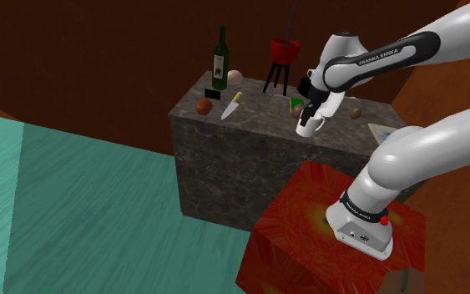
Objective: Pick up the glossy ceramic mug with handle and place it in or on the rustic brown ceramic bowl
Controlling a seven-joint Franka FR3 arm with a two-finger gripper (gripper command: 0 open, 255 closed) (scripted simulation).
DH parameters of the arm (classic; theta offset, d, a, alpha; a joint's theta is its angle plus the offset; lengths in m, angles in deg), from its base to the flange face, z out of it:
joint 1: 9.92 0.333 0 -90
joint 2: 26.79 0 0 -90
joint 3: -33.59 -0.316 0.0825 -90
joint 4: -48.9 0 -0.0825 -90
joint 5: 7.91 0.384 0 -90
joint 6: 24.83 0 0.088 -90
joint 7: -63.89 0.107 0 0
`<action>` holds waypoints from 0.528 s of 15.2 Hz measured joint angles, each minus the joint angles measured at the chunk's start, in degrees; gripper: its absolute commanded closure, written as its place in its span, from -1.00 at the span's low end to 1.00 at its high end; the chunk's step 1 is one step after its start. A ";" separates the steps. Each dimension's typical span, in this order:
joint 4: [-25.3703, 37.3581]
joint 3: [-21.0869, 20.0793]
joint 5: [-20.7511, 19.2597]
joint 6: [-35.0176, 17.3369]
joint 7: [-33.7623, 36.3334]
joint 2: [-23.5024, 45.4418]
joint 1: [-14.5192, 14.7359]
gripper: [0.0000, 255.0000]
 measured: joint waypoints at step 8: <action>-0.84 0.61 -0.37 -2.68 -0.03 1.79 -0.03 -1.00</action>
